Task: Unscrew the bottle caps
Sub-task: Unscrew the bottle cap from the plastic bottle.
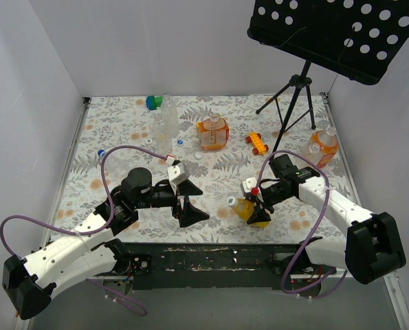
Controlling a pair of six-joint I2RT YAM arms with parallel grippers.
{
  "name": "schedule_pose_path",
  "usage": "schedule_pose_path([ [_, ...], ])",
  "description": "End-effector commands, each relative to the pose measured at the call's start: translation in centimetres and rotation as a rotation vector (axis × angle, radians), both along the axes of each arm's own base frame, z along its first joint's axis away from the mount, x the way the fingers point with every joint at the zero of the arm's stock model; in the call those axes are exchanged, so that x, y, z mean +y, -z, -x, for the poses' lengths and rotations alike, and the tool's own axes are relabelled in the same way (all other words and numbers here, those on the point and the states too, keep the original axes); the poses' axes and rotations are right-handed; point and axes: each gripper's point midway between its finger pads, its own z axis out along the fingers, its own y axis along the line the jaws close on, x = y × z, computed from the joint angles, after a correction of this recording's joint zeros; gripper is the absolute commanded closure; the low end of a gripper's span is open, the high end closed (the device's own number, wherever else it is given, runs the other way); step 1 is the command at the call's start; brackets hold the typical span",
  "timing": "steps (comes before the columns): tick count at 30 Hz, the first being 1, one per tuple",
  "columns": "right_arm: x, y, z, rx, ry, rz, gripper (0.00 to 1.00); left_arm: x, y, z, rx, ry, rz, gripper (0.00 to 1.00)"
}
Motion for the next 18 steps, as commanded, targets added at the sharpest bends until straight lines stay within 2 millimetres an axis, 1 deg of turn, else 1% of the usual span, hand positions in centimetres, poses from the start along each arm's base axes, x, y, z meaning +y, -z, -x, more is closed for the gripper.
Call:
schedule_pose_path([
  [1, 0.0, 0.0, 0.1, 0.014, -0.008, 0.001, 0.88, 0.4, 0.1, 0.0, -0.009, -0.007, 0.005, 0.02],
  [7, 0.0, 0.0, 0.2, 0.019, -0.010, -0.002, 0.88, 0.1, 1.7, -0.3, -0.008, 0.002, -0.016, 0.02],
  [9, 0.1, 0.1, 0.2, 0.025, -0.012, 0.001, 0.88, -0.4, 2.2, -0.7, -0.015, 0.016, -0.024, 0.02],
  [10, 0.0, 0.1, 0.2, 0.029, -0.012, 0.003, 0.88, -0.8, 2.1, -1.0, -0.032, 0.025, -0.018, 0.02],
  [12, 0.0, 0.1, 0.3, 0.029, -0.012, 0.003, 0.88, -1.4, 2.5, -1.5, -0.032, 0.037, -0.030, 0.02],
  [18, 0.1, 0.1, 0.3, 0.026, -0.015, 0.000, 0.88, -3.5, 1.5, -2.9, -0.042, 0.066, -0.001, 0.02],
])
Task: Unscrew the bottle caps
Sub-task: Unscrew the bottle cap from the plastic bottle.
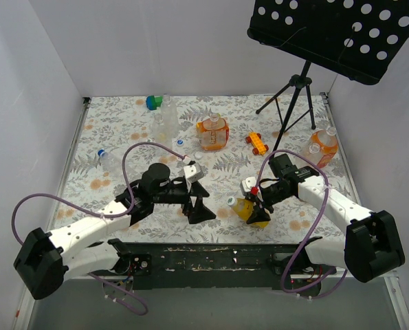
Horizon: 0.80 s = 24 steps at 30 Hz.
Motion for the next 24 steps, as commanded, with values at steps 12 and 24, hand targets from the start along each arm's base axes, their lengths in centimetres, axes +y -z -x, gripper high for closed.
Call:
schedule_pose_path([
  [12, 0.0, 0.4, 0.3, 0.025, -0.016, 0.019, 0.88, -5.2, -4.5, -1.5, -0.058, 0.108, 0.103, 0.12],
  [24, 0.0, 0.4, 0.3, 0.026, -0.015, 0.021, 0.89, -7.2, -4.0, -1.4, -0.044, 0.120, 0.061, 0.39],
])
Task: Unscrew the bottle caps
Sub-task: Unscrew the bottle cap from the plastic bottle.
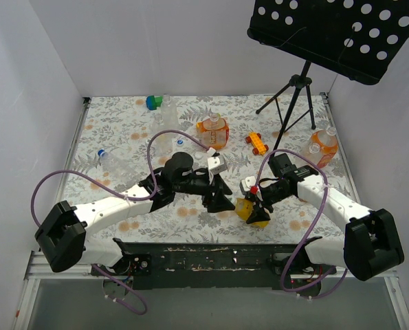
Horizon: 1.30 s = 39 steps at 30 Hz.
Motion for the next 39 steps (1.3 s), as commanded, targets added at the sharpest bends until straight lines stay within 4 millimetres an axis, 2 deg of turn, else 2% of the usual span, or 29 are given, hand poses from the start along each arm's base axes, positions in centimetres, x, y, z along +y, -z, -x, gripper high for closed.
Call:
schedule_pose_path([
  [1, -0.1, 0.3, 0.4, 0.016, -0.015, 0.018, 0.89, -0.8, -2.2, -0.6, -0.046, -0.016, 0.023, 0.46],
  [4, -0.1, 0.4, 0.4, 0.017, -0.013, 0.020, 0.89, -0.9, -1.9, -0.7, -0.023, -0.037, -0.003, 0.64],
  [7, -0.1, 0.4, 0.3, 0.019, -0.009, 0.022, 0.89, -0.9, -1.9, -1.1, 0.031, -0.089, -0.027, 0.98],
  [8, -0.1, 0.3, 0.2, 0.019, -0.005, 0.023, 0.89, -0.8, -1.8, -1.3, 0.059, -0.113, -0.042, 1.00],
  [10, 0.0, 0.3, 0.0, 0.017, 0.008, 0.023, 0.89, -0.6, -1.3, -1.3, 0.140, -0.158, -0.086, 1.00],
  [13, 0.3, -0.2, -0.5, 0.018, 0.034, 0.016, 0.89, -0.2, -1.8, -1.3, 0.301, -0.259, -0.073, 1.00],
  [18, 0.3, -0.2, -1.9, -0.012, 0.106, 0.032, 0.90, 1.6, -1.8, -3.3, 0.743, -0.671, -0.038, 1.00],
  [21, 0.3, -0.2, -2.4, -0.027, 0.131, 0.035, 0.90, 1.7, -2.2, -3.8, 0.921, -0.784, -0.019, 1.00],
  [24, 0.3, -0.1, -2.5, -0.022, 0.138, 0.040, 0.90, 0.8, -3.1, -3.8, 1.006, -0.776, -0.003, 1.00],
  [30, 0.2, -0.1, -2.6, -0.023, 0.149, 0.044, 0.90, 0.6, -5.2, -4.2, 0.985, -0.774, 0.044, 1.00],
  [31, 0.2, 0.0, -2.6, -0.023, 0.148, 0.045, 0.91, 0.8, -5.4, -4.2, 0.973, -0.778, 0.047, 0.93],
  [33, 0.2, 0.0, -2.6, -0.019, 0.148, 0.047, 0.91, 1.4, -5.8, -4.2, 0.927, -0.786, 0.045, 0.67],
  [34, 0.3, 0.0, -2.7, -0.021, 0.147, 0.045, 0.91, 1.8, -6.0, -4.3, 0.900, -0.794, 0.046, 0.58],
  [35, 0.2, 0.0, -2.6, -0.019, 0.146, 0.046, 0.90, 2.2, -6.2, -4.3, 0.859, -0.792, 0.043, 0.50],
  [39, 0.2, -0.1, -2.5, -0.020, 0.138, 0.045, 0.90, 4.0, -6.1, -3.7, 0.640, -0.750, 0.000, 0.32],
])
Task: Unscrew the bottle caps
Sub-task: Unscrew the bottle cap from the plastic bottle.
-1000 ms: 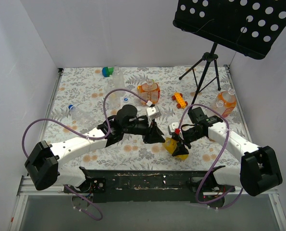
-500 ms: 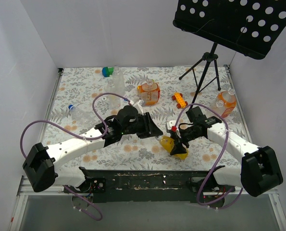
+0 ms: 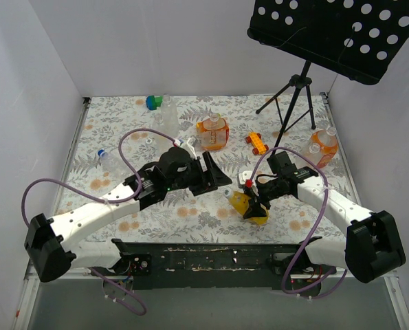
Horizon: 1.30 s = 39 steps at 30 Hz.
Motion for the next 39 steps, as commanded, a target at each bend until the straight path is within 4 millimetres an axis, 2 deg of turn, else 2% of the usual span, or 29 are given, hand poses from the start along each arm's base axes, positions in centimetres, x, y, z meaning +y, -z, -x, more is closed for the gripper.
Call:
schedule_pose_path([
  [1, -0.2, -0.1, -0.5, -0.026, 0.004, 0.006, 0.90, 2.5, -3.3, 0.8, -0.298, 0.106, -0.062, 0.24],
  [4, -0.2, -0.3, -0.1, -0.031, -0.020, -0.004, 0.90, 3.6, -3.6, 2.9, -0.540, 0.299, -0.092, 0.02],
  [5, -0.2, -0.3, 0.1, -0.033, -0.029, -0.008, 0.90, 4.0, -4.0, 3.6, -0.612, 0.349, -0.087, 0.02],
  [8, -0.2, -0.4, 0.4, -0.041, -0.056, -0.016, 0.90, 4.8, -3.3, 4.9, -0.763, 0.485, -0.128, 0.02],
  [13, -0.5, -0.3, 0.5, -0.043, -0.067, 0.005, 0.90, 5.1, -3.1, 6.4, -1.030, 0.695, -0.147, 0.02],
  [17, -0.8, -0.2, 0.1, -0.057, -0.055, 0.031, 0.90, 4.8, -2.9, 6.2, -1.207, 0.779, -0.173, 0.02],
  [24, -0.8, -0.5, -0.1, -0.066, -0.044, 0.036, 0.90, 3.3, -2.4, 5.2, -1.273, 0.854, -0.202, 0.02],
  [33, -0.7, -0.4, 0.0, -0.056, -0.046, 0.036, 0.90, 1.2, -1.5, 4.8, -1.315, 0.970, -0.174, 0.02],
  [39, -0.6, -0.4, 0.1, -0.057, -0.049, 0.037, 0.90, -0.8, -0.4, 3.7, -1.265, 1.001, -0.185, 0.10],
])
